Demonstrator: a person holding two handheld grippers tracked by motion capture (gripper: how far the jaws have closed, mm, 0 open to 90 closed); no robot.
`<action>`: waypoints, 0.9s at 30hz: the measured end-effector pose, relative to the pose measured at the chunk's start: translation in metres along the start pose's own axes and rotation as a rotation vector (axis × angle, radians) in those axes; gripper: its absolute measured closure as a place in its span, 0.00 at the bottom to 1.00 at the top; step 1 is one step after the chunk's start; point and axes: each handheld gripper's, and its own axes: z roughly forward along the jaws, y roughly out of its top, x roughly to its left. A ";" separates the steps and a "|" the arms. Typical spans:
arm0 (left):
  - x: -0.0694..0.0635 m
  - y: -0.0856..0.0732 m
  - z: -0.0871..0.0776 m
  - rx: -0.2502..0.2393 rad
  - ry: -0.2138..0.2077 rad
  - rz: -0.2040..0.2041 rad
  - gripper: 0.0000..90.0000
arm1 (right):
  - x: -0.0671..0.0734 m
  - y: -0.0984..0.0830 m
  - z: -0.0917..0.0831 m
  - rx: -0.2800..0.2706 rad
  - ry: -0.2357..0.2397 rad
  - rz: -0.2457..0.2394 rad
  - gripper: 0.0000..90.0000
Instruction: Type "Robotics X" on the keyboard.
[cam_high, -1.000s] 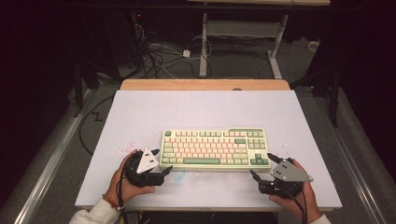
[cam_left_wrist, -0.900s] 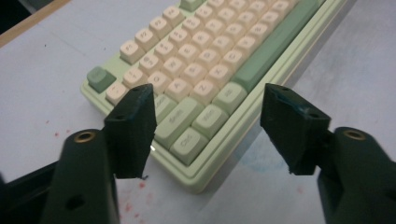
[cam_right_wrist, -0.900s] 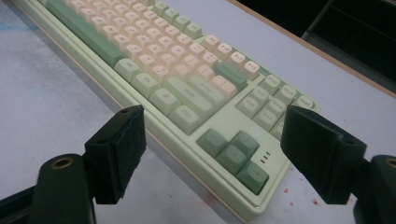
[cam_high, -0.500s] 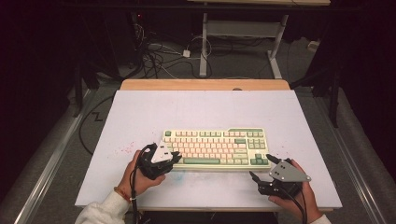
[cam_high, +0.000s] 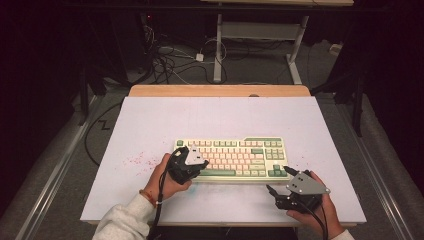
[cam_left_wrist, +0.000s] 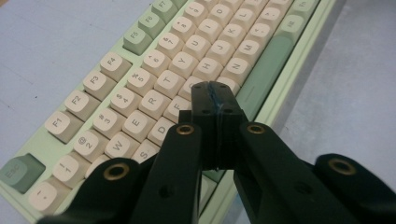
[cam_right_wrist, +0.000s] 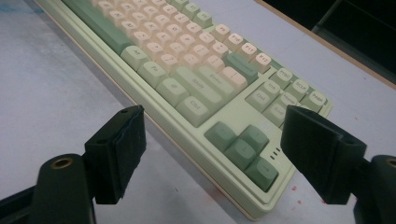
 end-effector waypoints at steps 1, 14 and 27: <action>0.000 0.002 0.002 0.005 -0.005 0.002 0.97 | 0.000 0.000 0.000 0.003 -0.001 -0.004 0.25; -0.006 0.020 0.029 0.051 -0.027 0.033 0.96 | -0.001 -0.001 0.001 0.008 0.001 -0.008 0.25; -0.008 0.021 0.038 0.085 -0.015 0.053 0.97 | 0.001 -0.001 0.002 0.019 0.011 -0.023 0.25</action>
